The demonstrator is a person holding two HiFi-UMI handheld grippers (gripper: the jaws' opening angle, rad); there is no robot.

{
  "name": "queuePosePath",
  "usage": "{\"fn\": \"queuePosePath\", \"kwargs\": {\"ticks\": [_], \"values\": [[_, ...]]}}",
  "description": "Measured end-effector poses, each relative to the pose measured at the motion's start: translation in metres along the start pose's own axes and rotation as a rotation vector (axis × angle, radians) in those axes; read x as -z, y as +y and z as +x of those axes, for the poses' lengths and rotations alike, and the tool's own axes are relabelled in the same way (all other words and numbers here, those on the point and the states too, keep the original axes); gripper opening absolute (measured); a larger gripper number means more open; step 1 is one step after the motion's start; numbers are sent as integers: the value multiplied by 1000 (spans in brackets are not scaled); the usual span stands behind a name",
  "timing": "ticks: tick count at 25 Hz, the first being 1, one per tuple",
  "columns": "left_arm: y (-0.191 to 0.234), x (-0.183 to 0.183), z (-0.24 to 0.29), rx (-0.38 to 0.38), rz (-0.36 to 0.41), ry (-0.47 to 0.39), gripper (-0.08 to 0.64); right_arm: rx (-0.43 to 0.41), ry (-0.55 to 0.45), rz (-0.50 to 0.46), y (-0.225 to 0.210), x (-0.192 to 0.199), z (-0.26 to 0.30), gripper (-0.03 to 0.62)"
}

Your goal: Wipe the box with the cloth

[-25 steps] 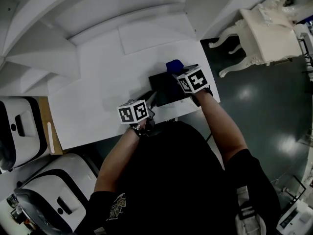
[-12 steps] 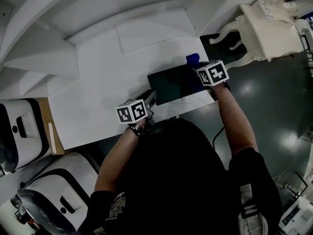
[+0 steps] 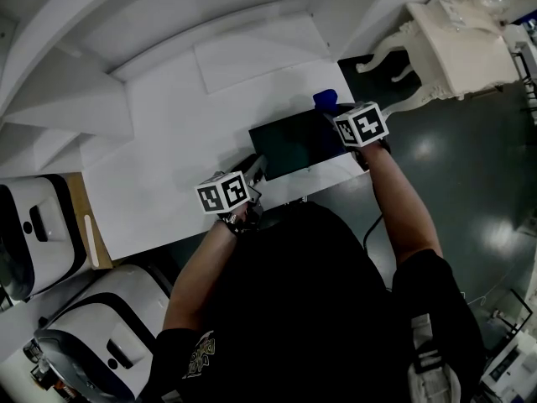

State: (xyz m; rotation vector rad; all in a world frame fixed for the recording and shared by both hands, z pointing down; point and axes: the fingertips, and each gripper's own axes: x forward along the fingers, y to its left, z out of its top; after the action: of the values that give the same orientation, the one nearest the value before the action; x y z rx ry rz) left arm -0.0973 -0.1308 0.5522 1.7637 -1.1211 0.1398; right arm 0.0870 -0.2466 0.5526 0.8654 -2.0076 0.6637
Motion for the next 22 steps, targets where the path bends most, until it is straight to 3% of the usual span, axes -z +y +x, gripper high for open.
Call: {"fn": "queuePosePath", "kwargs": {"ticks": [9,14,18,22], "values": [[6,2,2,6,7,10,123,-14,-68,66,8,18,-22,92],[5,7,5,36,3,36,124,-19,-152,153,9,44,-55,92],[3,9,6,58,-3,52,126,49,-159,203,-1,77,-75,92],[3,9,6,62,3,61,127,139,-104,225,-13,116,-80,92]]}}
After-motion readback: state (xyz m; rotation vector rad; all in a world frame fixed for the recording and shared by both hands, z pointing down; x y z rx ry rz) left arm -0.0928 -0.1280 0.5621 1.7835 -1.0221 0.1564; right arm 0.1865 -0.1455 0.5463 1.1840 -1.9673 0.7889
